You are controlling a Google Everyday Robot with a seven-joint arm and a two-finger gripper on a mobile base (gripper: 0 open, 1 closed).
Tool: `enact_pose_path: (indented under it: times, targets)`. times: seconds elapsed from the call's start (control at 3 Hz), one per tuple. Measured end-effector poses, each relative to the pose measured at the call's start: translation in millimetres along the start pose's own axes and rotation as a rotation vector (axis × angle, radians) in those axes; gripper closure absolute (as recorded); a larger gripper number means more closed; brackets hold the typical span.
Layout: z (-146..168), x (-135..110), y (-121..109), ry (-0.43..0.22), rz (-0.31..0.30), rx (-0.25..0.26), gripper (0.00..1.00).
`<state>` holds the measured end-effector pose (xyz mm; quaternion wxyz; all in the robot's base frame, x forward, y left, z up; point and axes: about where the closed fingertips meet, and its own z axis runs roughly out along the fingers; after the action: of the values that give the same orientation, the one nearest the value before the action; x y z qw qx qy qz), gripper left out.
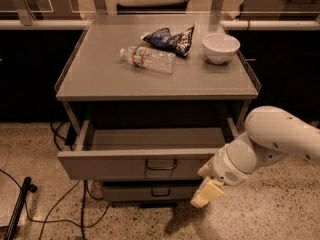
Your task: Close top drawer
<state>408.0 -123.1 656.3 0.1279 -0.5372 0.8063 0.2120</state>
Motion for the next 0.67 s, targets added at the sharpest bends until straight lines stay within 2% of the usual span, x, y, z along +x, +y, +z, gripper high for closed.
enact_pose_path:
  times: [0.67]
  targets:
    - [5, -5, -42, 0.021, 0.011, 0.038, 0.83]
